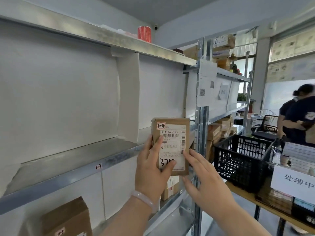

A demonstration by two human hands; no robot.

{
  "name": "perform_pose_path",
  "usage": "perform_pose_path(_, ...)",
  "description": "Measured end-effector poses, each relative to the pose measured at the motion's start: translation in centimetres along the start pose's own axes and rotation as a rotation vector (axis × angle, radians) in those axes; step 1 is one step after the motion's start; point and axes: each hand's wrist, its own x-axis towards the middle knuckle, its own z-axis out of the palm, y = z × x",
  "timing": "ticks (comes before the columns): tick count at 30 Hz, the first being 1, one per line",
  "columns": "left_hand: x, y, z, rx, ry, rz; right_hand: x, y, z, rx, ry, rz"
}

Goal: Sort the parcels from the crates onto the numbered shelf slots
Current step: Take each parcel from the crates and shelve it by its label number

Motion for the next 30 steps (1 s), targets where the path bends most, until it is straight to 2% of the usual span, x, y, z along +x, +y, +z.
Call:
perform_pose_path(4,2.6,-2.2,3.2,0.025,-0.021,-0.001,3.3,3.6,1.7,0.039,0.019,0.015)
perform_pose_path(17,14.4,-9.9,13.6,0.328,0.179,-0.067,19.1,17.8,8.0,0.138,-0.071,-0.193)
perform_pose_path(23,16.2,-12.3,15.8,0.448,0.243,-0.110,23.5,20.7,9.3,0.257,-0.034,-0.335)
perform_pose_path(30,16.4,-14.0,16.2,0.546,0.274,-0.170,25.6,22.2,11.6,0.349,-0.085,-0.409)
